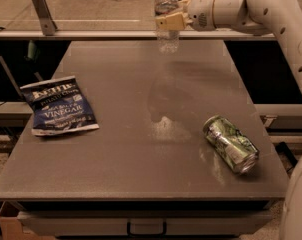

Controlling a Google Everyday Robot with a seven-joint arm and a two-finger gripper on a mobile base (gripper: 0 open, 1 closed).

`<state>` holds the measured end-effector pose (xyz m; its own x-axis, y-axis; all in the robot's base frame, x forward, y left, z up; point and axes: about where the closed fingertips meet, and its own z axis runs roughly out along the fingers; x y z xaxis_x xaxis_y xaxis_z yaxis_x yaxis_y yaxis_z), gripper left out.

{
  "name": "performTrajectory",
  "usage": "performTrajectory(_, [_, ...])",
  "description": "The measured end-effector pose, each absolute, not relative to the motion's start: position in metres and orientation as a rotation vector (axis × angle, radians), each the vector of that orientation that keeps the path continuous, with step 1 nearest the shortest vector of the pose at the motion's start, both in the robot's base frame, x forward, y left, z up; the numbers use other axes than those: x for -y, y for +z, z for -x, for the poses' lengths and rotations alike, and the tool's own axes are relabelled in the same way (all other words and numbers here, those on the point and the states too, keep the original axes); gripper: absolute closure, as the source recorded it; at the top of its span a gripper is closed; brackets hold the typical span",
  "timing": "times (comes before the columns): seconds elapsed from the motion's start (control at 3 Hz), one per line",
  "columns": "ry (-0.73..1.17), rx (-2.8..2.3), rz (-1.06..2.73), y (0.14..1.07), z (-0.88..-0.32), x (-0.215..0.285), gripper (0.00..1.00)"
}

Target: Move water bottle near green can

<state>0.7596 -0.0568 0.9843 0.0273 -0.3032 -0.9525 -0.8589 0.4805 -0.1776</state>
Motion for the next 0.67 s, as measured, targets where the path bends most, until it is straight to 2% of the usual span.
performTrajectory(0.67, [0.656, -1.532, 1.12, 0.983, -0.679, 0.101, 1.0])
